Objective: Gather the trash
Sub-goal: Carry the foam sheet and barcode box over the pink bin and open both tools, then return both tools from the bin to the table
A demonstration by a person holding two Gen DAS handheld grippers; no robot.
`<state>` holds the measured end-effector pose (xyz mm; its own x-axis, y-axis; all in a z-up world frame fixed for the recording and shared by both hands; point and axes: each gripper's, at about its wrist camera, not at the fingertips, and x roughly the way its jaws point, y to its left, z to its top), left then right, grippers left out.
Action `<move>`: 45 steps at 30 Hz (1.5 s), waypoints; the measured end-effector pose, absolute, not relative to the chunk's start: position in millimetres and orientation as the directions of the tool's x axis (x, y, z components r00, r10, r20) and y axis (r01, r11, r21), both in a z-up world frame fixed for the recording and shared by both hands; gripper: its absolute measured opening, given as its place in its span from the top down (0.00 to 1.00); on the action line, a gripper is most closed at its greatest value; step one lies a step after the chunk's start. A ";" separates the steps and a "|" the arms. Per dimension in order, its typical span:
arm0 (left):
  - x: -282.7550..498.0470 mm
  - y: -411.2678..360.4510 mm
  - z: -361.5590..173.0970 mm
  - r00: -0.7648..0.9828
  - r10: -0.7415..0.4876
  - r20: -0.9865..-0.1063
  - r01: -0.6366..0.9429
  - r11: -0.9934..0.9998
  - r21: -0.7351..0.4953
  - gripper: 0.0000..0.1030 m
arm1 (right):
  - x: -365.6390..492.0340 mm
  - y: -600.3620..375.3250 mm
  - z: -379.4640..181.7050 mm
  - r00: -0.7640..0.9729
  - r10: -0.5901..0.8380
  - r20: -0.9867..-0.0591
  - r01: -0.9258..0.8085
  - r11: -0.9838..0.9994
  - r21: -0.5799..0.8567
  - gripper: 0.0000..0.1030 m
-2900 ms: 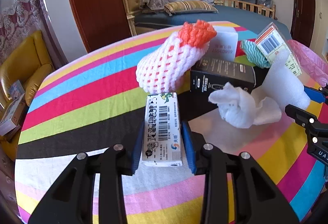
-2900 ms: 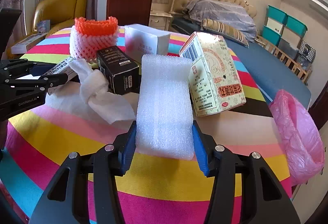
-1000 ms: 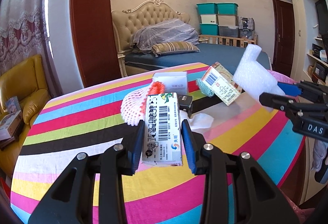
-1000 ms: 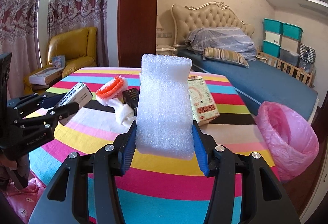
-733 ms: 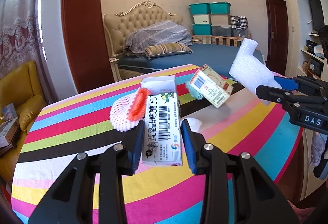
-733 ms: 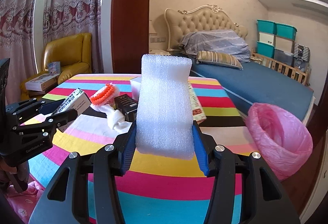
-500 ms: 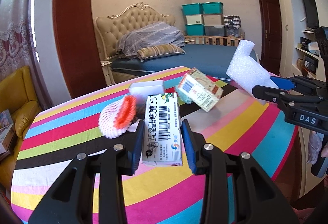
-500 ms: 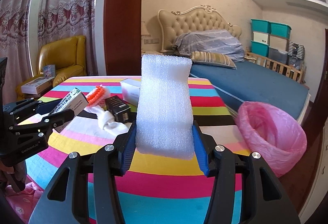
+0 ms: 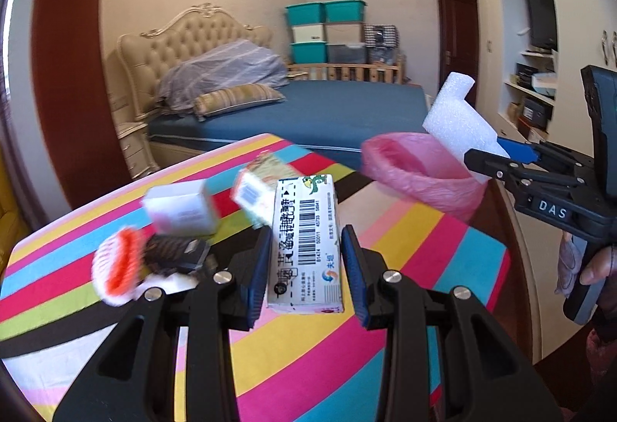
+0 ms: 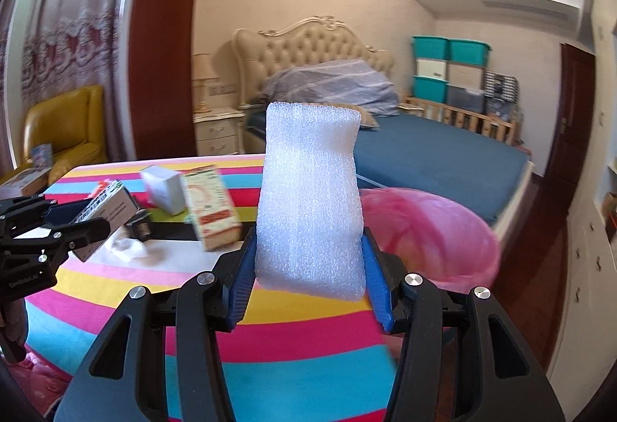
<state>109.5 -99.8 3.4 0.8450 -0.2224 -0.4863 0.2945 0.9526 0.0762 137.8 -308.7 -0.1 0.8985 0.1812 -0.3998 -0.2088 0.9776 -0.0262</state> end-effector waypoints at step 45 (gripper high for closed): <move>315.2 -286.8 -4.5 0.729 -0.388 -0.564 0.472 0.882 0.002 0.05 | 240.8 -465.3 -25.1 0.886 0.066 -0.459 -0.034 0.996 0.078 0.28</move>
